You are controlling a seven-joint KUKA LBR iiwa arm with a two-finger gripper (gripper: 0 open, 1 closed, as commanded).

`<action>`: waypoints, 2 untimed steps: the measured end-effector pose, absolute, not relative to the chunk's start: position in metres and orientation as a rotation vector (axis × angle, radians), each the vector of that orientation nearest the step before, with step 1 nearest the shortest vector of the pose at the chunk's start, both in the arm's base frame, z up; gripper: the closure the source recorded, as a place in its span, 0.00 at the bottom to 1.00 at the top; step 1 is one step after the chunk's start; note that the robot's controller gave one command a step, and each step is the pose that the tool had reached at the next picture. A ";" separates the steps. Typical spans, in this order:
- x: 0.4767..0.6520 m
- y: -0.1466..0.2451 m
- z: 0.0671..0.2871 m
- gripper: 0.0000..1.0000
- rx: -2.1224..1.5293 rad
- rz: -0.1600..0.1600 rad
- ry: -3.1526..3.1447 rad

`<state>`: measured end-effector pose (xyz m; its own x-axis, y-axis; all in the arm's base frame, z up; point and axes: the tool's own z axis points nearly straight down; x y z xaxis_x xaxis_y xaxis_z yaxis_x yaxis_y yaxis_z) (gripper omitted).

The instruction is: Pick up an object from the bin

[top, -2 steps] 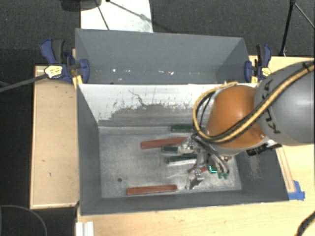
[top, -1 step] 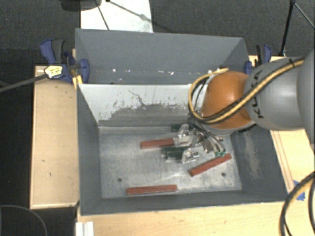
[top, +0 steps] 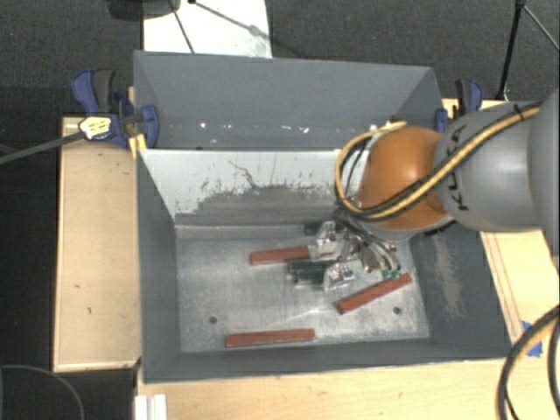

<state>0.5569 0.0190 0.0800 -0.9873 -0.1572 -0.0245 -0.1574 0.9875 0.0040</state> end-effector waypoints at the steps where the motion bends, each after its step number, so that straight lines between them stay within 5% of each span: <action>1: 0.550 0.008 0.197 1.00 -0.169 0.001 3.135; 2: 0.550 0.008 0.197 1.00 -0.167 0.001 3.136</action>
Offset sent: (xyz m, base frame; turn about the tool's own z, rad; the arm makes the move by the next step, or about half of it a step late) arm 0.0000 0.0000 0.0000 0.0000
